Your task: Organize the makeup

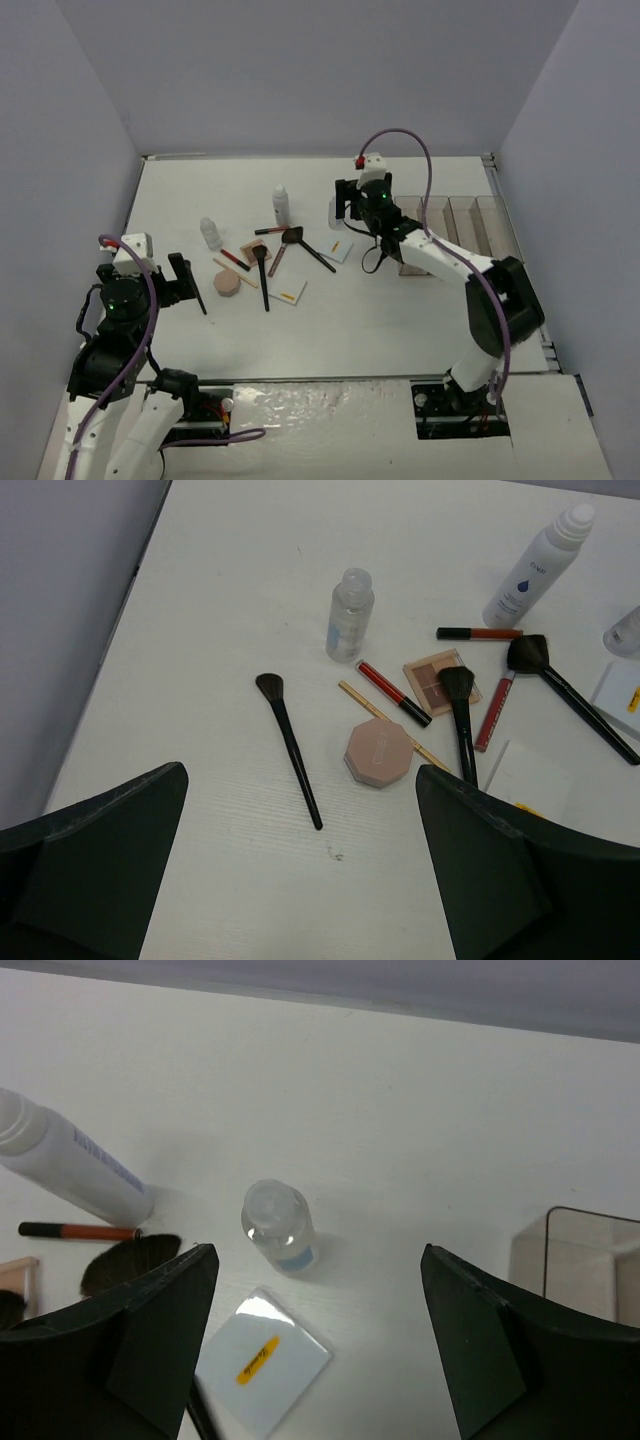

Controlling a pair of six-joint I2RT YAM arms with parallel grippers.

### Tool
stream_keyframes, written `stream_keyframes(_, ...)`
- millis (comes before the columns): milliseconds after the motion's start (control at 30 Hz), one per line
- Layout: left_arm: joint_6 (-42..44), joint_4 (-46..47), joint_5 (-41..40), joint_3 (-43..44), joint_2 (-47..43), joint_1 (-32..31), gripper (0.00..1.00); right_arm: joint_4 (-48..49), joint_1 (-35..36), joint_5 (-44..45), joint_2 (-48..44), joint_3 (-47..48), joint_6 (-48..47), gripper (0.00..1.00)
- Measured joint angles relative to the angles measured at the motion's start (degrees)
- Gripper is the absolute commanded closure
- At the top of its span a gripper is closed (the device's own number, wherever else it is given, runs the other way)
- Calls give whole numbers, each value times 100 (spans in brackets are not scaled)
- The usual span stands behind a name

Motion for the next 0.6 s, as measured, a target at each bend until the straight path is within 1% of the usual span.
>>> stream_keyframes(133, 0, 13, 3, -20, -82, 0, 3, 327, 0, -51, 916, 435, -147, 30)
stream_keyframes(300, 0, 13, 73, -38, -77, 0, 3, 541, 0, -90, 1739, 1033, -227, 41)
stream_keyframes(433, 2, 13, 87, -42, -77, 0, 3, 644, 0, -158, 2043, 1281, -217, 53)
stream_keyframes(500, 2, 13, 87, -42, -77, 0, 3, 672, 0, -195, 2094, 1317, -192, 54)
stream_keyframes(600, 2, 13, 90, -42, -77, 0, 3, 691, 0, -217, 2098, 1318, -165, 54)
